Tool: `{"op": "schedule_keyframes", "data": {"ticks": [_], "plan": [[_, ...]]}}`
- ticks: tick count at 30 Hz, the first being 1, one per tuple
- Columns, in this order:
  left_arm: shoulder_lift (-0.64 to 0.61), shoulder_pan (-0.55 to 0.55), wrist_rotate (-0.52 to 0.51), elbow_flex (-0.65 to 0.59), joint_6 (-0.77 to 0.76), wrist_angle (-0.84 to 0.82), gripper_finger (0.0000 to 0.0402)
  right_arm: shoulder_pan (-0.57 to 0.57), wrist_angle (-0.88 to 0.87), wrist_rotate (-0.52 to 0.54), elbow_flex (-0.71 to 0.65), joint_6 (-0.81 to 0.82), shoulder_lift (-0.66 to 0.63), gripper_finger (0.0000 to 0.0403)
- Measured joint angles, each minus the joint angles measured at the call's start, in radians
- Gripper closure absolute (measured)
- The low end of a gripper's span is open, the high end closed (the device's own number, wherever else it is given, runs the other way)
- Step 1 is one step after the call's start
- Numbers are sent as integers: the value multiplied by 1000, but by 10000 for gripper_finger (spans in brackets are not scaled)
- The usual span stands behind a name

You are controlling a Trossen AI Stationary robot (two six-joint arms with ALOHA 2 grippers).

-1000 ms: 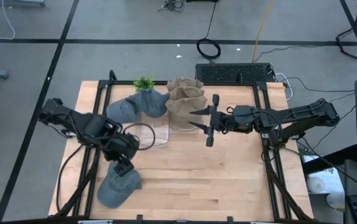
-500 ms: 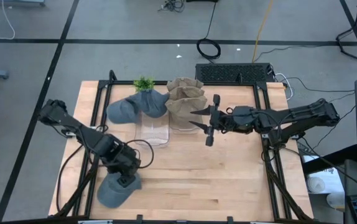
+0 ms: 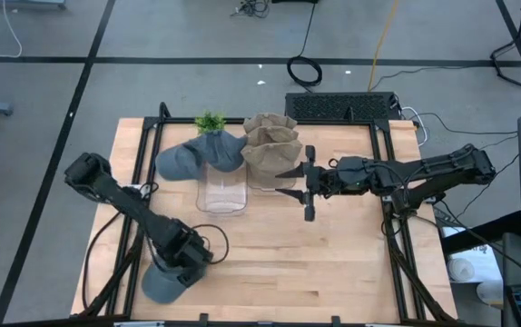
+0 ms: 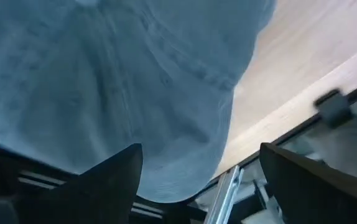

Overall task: Pick & Place hat
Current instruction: Put the bottom blue cap into the left transparent bin

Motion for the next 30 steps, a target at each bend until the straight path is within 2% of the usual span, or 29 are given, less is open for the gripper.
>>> {"op": "schedule_keyframes", "data": {"ticks": [6, 10, 13, 16, 22, 29, 30], "plan": [[90, 3, 56, -14, 25, 53, 69, 0, -26, 1, 0, -4, 0, 261], [116, 5, 53, -12, 35, 166, 69, 0, -26, 2, -1, -9, 0, 261], [130, 5, 33, -12, 24, 184, 70, 0, -26, 2, -1, -11, 0, 261], [146, 5, 30, -12, 25, 183, 91, 0, -24, 2, -1, -12, 0, 261], [150, 22, -6, -12, -18, 178, 187, 0, -22, 3, -1, -60, 0, 261], [150, 77, -5, -12, 31, 179, 367, 0, -23, 3, -1, -63, 0, 261], [150, 85, -5, -12, 50, 178, 382, 0, -23, 3, -1, -63, 0, 261]]}}
